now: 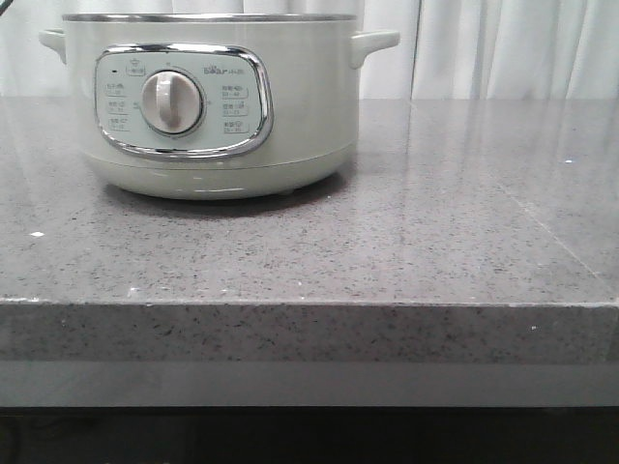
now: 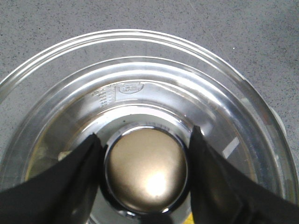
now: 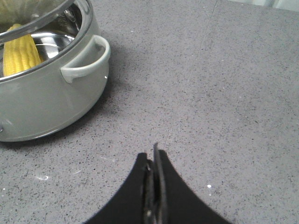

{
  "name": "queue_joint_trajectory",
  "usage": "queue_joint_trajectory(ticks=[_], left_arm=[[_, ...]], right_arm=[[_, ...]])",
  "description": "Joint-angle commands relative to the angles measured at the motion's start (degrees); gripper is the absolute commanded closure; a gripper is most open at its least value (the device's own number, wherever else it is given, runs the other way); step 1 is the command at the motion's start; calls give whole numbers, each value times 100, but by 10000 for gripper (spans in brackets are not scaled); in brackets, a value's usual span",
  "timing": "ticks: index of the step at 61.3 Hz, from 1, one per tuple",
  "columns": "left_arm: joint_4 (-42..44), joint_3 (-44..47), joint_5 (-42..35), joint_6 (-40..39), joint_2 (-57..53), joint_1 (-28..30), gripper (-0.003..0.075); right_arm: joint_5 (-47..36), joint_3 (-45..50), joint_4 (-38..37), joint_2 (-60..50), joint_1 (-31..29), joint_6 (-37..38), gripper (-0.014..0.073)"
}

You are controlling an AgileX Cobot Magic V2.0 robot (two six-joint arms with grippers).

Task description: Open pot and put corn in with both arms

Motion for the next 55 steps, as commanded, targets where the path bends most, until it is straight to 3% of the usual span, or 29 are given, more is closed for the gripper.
queue_joint_trajectory(ticks=[1, 55], left_arm=[[-193, -241, -423, -45, -337, -90, 491], [38, -241, -128, -48, -112, -216, 486]], right_arm=[[-417, -149, -41, -99, -27, -8, 714], [-497, -149, -41, -99, -27, -8, 714]])
